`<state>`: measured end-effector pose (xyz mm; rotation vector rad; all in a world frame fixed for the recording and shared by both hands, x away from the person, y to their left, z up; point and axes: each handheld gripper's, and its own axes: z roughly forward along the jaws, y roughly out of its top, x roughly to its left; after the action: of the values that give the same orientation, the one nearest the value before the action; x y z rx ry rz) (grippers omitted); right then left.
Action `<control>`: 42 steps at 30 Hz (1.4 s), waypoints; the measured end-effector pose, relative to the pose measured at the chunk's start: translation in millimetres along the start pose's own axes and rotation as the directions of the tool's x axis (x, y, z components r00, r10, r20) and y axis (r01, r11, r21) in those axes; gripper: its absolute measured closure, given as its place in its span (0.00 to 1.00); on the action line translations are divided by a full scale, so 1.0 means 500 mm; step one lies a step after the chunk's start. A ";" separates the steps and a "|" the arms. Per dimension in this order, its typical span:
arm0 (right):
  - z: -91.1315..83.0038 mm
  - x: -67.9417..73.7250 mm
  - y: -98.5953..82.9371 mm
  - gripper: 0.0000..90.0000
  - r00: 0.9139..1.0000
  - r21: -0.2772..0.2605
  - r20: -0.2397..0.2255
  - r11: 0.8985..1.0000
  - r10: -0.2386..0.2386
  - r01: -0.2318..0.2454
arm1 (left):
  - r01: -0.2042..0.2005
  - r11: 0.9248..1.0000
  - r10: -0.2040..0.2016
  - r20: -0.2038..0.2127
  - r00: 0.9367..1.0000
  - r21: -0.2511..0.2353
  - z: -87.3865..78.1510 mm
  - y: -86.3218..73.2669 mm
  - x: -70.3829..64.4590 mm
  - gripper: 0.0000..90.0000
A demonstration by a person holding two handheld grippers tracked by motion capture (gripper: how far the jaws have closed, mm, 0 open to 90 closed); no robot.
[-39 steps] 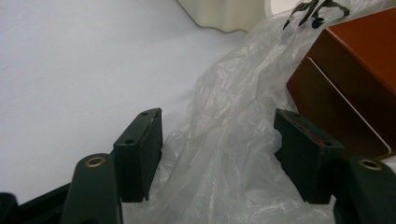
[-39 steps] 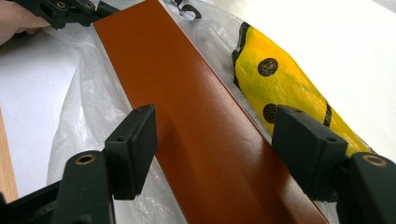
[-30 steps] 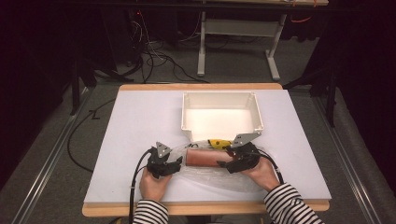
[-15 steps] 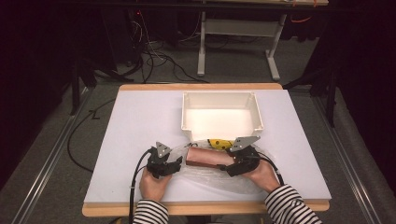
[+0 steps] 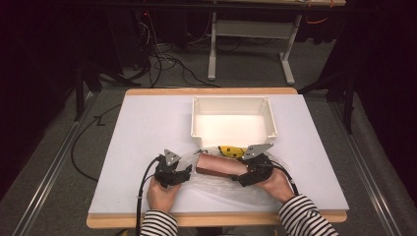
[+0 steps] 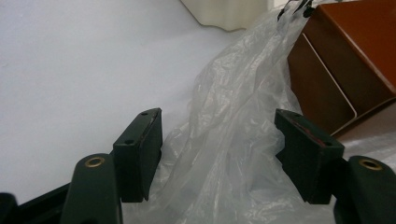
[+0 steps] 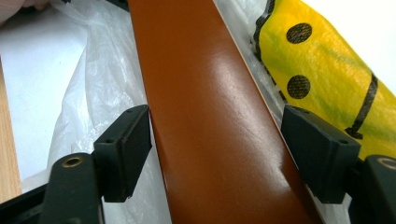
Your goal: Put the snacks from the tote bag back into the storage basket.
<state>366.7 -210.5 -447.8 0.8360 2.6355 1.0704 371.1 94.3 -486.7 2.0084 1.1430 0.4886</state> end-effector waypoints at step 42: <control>-0.028 0.009 -0.001 0.41 0.998 0.010 -0.006 0.998 -0.058 0.058 | 0.005 1.000 -0.005 0.000 1.000 0.004 0.000 0.000 0.001 0.39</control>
<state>357.6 -216.3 -437.8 0.7546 2.6545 1.0471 371.5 94.8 -486.7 2.0084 1.1498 0.4839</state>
